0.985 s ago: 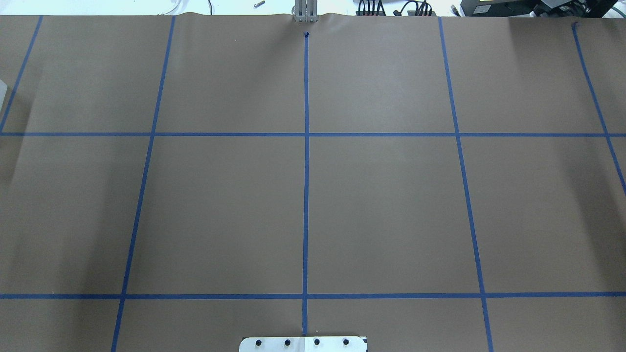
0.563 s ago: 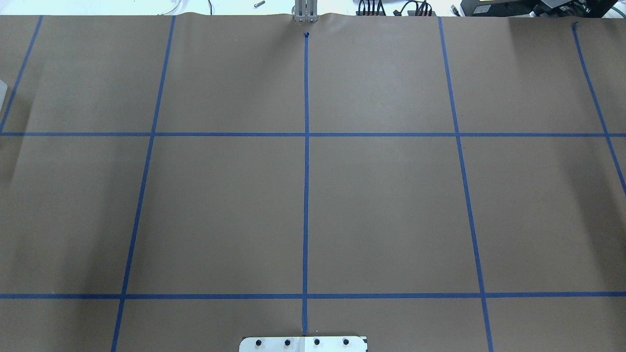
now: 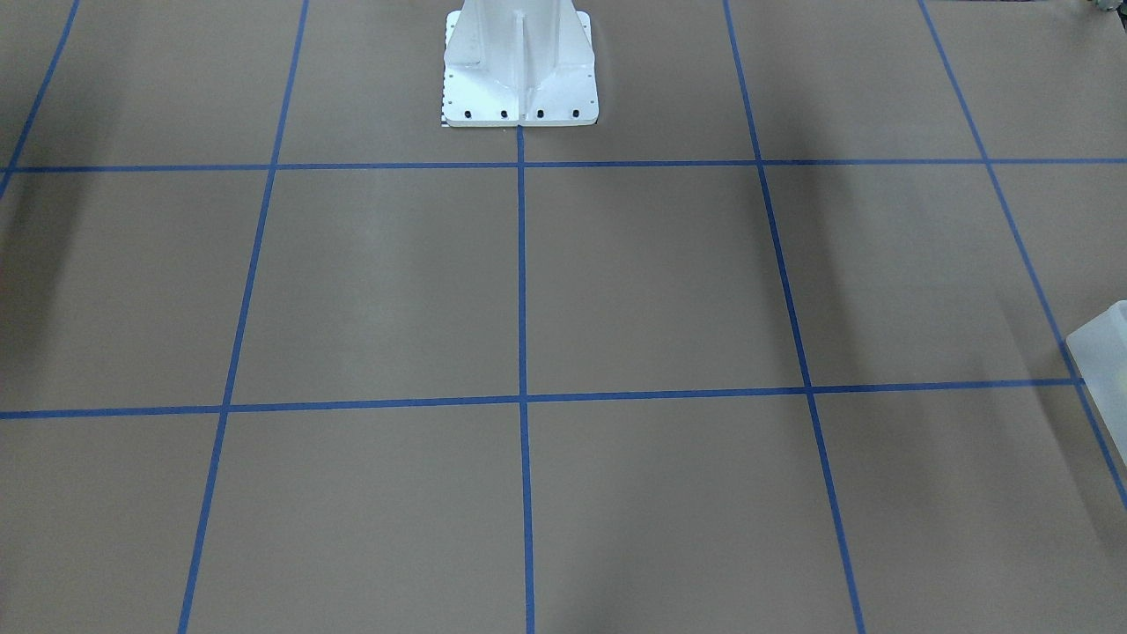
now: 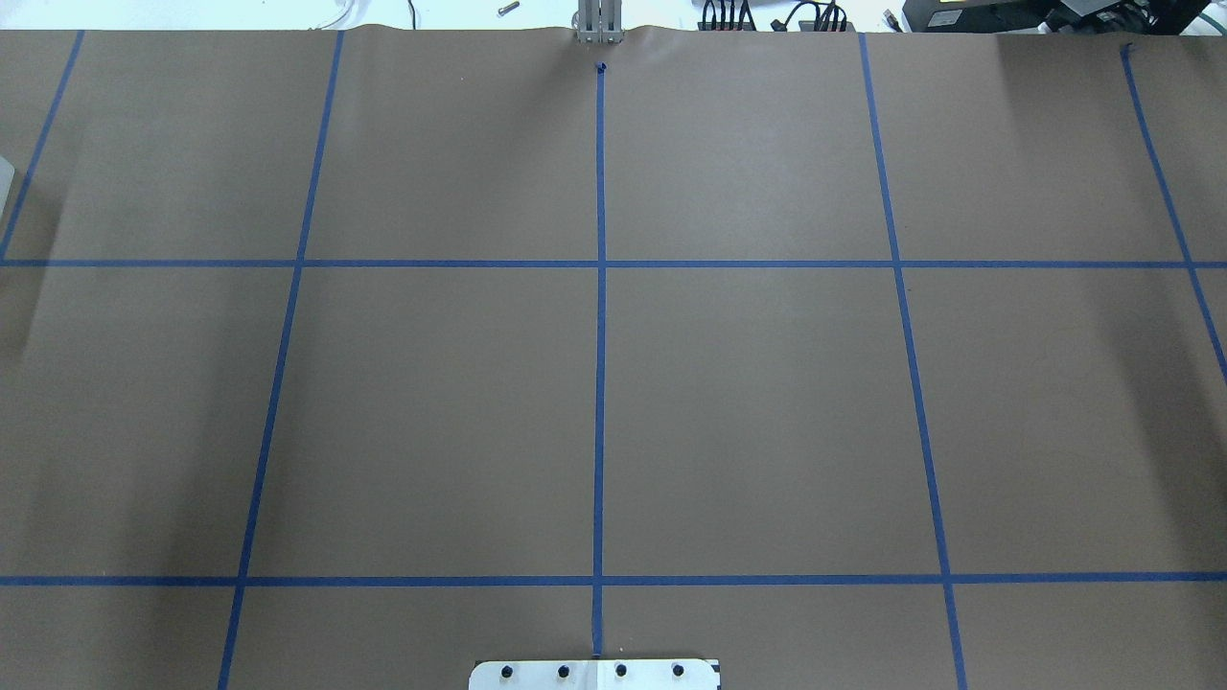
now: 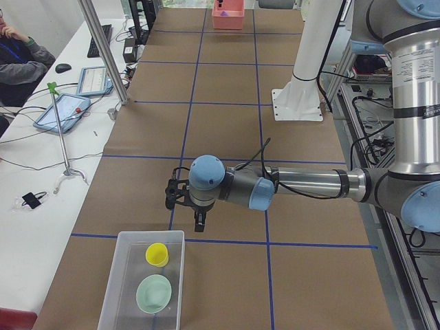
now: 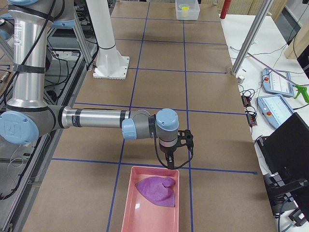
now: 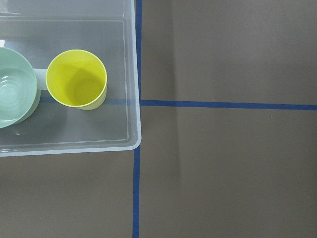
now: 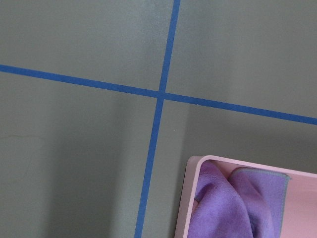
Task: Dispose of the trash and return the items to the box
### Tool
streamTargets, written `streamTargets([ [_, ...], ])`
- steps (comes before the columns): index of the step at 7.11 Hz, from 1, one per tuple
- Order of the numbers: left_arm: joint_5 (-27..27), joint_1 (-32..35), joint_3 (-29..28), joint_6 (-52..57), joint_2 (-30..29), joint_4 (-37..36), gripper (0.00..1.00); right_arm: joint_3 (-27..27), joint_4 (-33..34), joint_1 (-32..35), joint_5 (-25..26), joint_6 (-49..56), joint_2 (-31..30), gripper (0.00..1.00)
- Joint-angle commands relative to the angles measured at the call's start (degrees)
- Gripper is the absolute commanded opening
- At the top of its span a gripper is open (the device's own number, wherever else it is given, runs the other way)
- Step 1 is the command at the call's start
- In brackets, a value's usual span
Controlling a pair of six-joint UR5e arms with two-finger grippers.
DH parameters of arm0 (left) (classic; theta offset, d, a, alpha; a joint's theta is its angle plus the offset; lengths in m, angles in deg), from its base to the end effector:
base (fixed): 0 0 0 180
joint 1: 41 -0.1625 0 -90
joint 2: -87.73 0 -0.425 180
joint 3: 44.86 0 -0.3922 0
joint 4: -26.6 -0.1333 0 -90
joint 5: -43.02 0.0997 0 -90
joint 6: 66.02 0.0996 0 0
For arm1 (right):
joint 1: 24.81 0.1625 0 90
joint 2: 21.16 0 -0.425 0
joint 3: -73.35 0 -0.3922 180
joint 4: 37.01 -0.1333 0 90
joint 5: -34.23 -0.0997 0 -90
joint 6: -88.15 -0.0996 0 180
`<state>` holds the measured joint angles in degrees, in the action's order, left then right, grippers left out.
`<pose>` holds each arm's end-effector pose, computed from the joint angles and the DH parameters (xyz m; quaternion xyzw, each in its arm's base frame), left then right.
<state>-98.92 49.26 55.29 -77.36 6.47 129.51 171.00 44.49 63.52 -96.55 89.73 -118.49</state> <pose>-0.0569 -0.4390 0.6077 0.0696 0.4433 -0.0358 0.8930 0.0552 -0.4499 0.6411 0.0718 -0.3474 -0.0533 0.9334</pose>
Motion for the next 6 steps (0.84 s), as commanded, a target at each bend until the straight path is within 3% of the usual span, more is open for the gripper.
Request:
streamTargets([
  [1,0.0,0.01,0.04,0.0,0.05,-0.08,0.98,0.26,-0.02,0.0,-0.09,0.0,-0.05,1.0],
  [6,0.09,-0.17,-0.31,0.0,0.31,0.0,0.98,0.44,-0.02,-0.09,-0.09,0.0,0.3,1.0],
])
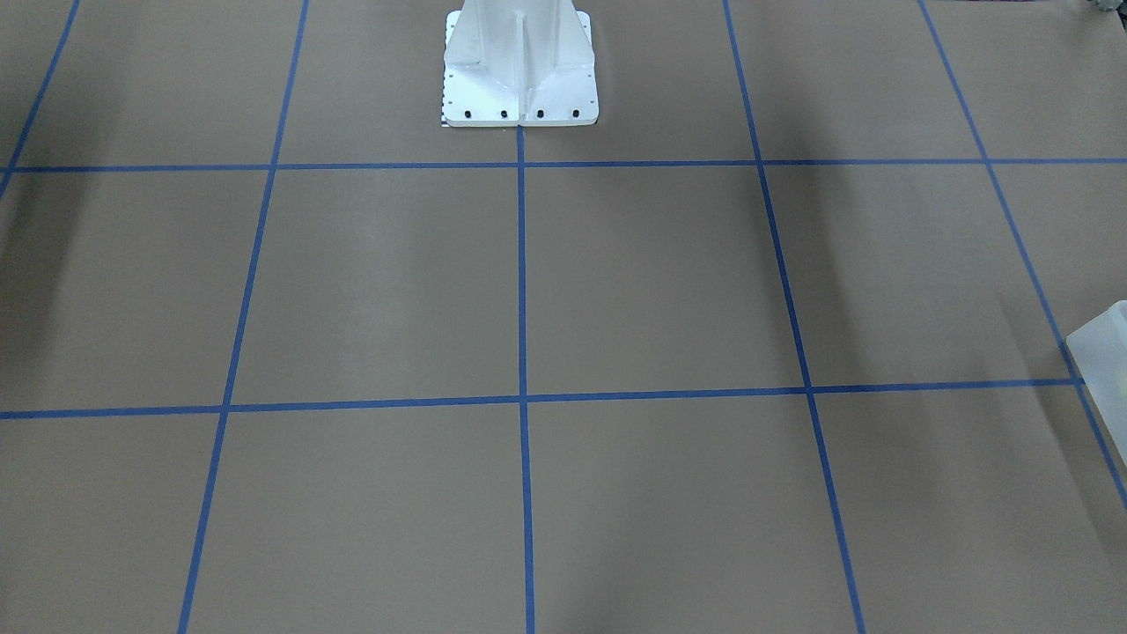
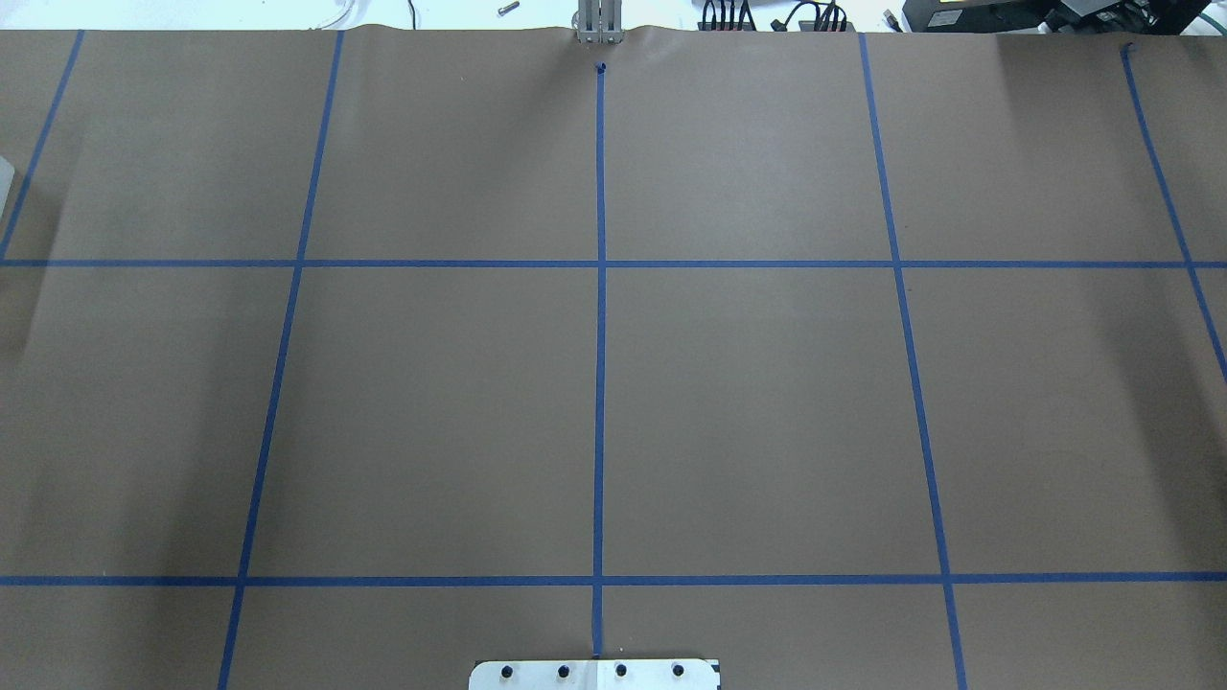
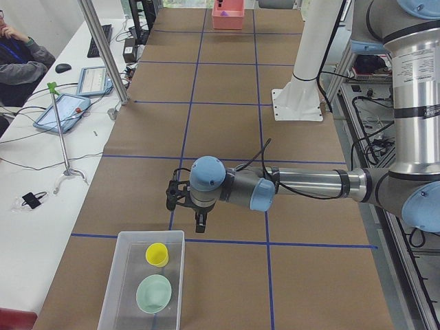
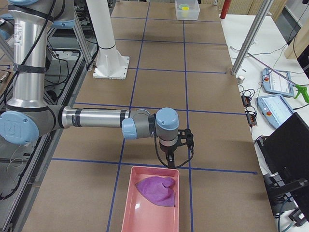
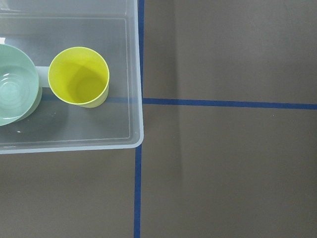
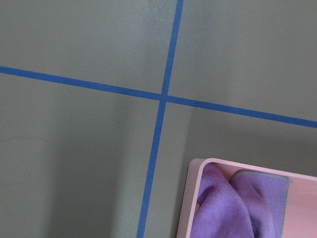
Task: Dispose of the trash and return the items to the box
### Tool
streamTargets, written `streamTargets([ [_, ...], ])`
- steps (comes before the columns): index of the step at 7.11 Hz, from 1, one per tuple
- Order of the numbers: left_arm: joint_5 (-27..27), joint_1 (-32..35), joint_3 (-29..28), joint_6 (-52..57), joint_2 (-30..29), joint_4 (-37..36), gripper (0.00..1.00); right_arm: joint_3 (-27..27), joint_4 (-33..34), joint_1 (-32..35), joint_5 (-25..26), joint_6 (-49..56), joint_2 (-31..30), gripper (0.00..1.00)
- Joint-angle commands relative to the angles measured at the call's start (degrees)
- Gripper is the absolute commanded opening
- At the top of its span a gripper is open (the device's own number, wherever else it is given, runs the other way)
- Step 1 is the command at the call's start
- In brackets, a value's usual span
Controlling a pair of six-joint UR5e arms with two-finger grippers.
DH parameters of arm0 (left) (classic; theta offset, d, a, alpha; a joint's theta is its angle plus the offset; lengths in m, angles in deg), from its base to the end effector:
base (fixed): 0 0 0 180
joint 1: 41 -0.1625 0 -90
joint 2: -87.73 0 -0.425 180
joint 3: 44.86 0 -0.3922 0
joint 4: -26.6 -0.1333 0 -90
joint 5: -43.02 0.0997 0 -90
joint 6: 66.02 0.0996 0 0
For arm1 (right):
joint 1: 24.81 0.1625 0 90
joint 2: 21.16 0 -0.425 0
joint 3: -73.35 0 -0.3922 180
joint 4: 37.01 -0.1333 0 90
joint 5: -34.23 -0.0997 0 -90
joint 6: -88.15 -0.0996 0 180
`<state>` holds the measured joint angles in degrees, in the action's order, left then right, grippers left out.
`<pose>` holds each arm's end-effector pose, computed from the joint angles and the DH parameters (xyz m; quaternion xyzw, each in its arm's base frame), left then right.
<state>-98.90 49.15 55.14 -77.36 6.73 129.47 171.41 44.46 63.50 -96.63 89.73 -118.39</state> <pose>-0.0560 -0.4370 0.6112 0.0657 0.4431 -0.0368 0.8933 0.0549 -0.4511 0.6366 0.0761 -0.3480 -0.0551 0.9328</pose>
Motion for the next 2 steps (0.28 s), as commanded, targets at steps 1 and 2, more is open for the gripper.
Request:
streamTargets([
  [1,0.07,-0.06,-0.33,0.0,0.23,-0.04,0.98,0.12,0.0,-0.06,-0.01,0.0,0.2,1.0],
  [2,0.33,-0.06,-0.77,0.0,0.14,0.05,0.98,0.21,0.0,-0.06,-0.01,0.0,0.11,1.0],
])
